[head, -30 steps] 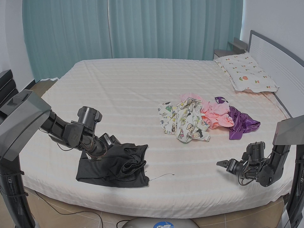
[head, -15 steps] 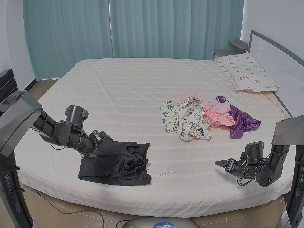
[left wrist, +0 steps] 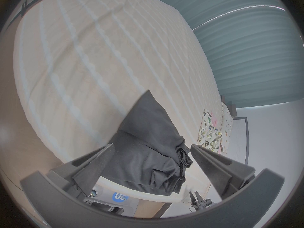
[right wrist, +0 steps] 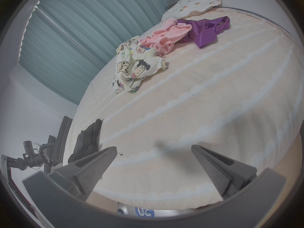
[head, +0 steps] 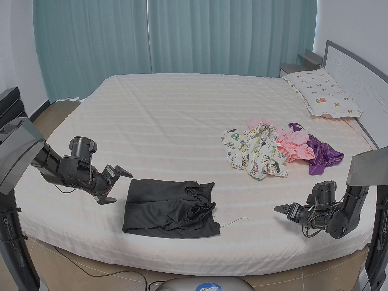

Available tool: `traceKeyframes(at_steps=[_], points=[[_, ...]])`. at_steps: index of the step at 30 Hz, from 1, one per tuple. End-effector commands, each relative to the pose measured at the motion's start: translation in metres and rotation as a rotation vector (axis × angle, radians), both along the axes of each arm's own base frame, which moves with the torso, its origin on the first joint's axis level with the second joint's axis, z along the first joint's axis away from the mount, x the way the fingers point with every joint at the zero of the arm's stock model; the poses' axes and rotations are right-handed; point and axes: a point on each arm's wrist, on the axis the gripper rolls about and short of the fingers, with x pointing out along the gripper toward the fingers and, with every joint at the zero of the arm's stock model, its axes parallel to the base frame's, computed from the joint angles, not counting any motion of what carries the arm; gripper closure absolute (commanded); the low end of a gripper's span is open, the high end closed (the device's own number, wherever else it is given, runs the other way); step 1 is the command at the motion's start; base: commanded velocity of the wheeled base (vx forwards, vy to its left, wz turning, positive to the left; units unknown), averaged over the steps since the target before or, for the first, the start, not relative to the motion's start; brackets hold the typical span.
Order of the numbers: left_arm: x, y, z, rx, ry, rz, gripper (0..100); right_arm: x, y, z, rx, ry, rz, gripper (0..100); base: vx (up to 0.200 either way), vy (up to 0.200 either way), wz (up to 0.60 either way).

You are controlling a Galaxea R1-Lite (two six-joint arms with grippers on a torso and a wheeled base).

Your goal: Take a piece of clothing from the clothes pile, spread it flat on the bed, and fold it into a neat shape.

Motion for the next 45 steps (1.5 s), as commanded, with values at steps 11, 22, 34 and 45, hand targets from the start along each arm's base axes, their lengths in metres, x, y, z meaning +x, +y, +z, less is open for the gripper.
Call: traceKeyframes(at_steps=[11,22,34,45], points=[[0.001,0.005,-0.010,-0.003,0.028,0.014,0,-0.001,0.001,0.002,0.003,-0.005,0.000,0,0.000,0.200,0.00],[0.002,0.002,-0.011,-0.028,0.013,0.012,0,0.005,0.057,0.028,0.047,-0.167,0.098,0,0.000,0.073,0.00],[-0.001,-0.002,-0.017,-0.036,-0.033,0.009,0,0.013,0.104,0.025,-0.041,-0.067,0.151,0,0.000,0.000,0.00],[0.000,-0.002,-0.016,-0.036,-0.035,0.009,0,0.021,0.119,0.009,-0.073,0.003,0.168,100,0.000,0.000,0.00]])
